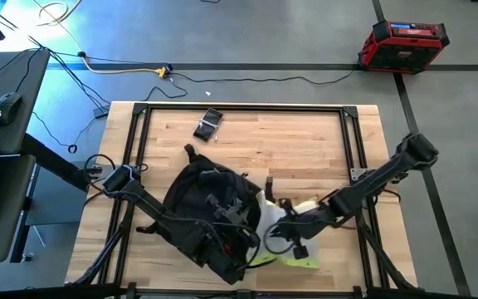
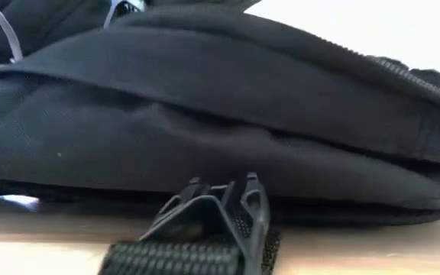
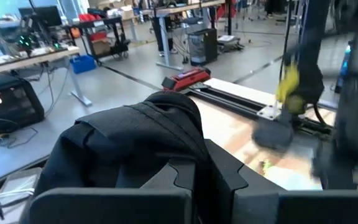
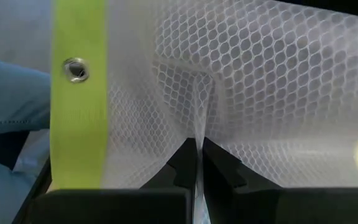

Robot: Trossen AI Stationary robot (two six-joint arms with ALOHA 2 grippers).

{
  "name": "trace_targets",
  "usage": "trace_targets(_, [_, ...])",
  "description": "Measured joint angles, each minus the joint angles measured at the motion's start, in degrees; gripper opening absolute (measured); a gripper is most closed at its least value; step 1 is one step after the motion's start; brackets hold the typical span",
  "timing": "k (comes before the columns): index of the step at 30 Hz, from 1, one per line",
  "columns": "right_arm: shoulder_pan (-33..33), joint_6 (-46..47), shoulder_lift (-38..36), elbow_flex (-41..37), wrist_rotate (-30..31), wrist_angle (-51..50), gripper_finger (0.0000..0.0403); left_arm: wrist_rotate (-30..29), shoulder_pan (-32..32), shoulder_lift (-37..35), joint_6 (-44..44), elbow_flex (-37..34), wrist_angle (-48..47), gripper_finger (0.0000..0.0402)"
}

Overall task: Unpack backpack
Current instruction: Put the green zip bag into the black backpack

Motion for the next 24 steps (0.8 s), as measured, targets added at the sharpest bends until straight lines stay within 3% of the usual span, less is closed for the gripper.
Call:
trace_targets(4, [-3.04,-1.00,5.97,0.18,-3.29,7.28,0.0000,0.27,-1.01,0.00,0.98,0.38,0.39,0.0000])
trace_targets(7, [-6.32,-1.00,10.11,1.82,-5.40,8.76,0.0000,1.51,-1.86,0.00,6.94,0.47,6.34,0.0000])
trace_targets(11, [-9.42,-2.87,15.25,5.08,-6.70,10.12,0.0000,9.81,-2.46,-0.39,19.09,0.48,17.61,0.0000])
trace_targets(14, [-10.63,-5.24,17.66,6.49,-5.66,14.34,0.0000,15.06,-2.59,-0.81,23.26,0.57,22.85,0.0000])
trace_targets(19, [-11.94,-7.18,18.11,5.67,-1.05,21.65,0.0000,16.83,-3.25,-0.87,21.18,0.68,22.71,0.0000])
trace_targets(24, [-14.14,-6.81,18.07,5.38,3.77,24.41,0.0000,22.79,-4.29,-0.93,16.56,0.67,20.45,0.0000])
